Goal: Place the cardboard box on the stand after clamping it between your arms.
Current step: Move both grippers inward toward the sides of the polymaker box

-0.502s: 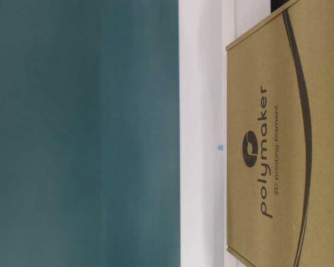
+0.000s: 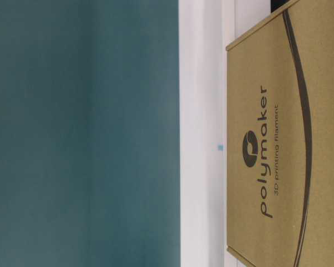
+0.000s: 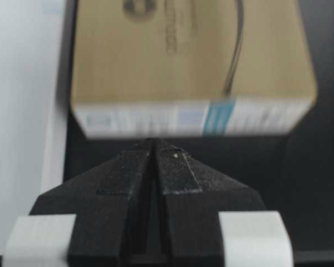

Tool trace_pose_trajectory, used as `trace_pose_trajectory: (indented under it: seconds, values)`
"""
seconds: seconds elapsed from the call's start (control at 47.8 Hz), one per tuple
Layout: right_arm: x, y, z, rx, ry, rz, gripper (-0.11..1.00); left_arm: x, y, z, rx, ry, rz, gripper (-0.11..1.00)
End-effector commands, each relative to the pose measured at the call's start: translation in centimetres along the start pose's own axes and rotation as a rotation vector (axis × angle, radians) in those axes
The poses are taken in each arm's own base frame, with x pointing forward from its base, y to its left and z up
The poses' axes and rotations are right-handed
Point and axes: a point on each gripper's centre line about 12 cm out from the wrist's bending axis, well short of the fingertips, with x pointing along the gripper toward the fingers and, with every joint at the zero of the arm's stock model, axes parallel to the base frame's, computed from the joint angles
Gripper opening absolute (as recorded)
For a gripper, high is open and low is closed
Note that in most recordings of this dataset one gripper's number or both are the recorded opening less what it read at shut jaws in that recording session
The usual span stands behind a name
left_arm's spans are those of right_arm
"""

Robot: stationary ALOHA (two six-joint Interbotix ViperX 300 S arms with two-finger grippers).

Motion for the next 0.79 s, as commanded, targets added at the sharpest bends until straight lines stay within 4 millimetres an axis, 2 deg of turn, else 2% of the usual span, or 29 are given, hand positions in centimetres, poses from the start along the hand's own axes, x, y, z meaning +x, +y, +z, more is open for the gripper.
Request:
trace_pose_trajectory:
  seconds: [0.0,0.334,0.481,0.543,0.648,0.773]
  values:
    - [1.1,0.2,-0.3,-0.001,0.108,-0.009,-0.01,0.2,0.0,0.2,0.018,0.049,-0.002,0.00]
    - [6.0,2.5,-2.8,-0.172,0.442,0.008,-0.01,1.8,-0.2,-1.3,0.043,0.214,-0.013,0.00]
    - [7.5,3.0,-3.2,-0.210,0.515,0.002,0.00,2.9,-0.4,-1.6,0.050,0.262,-0.024,0.00]
    - [7.9,3.1,-3.5,-0.213,0.531,0.002,0.05,3.5,-0.6,-1.7,0.054,0.285,-0.031,0.02]
    - [8.6,3.3,-4.1,-0.225,0.555,0.006,0.26,4.5,-0.9,-2.0,0.050,0.320,-0.040,0.24]
    - [9.6,3.2,-5.4,-0.216,0.594,-0.003,0.63,5.9,-1.3,-2.7,0.041,0.372,-0.048,0.61]
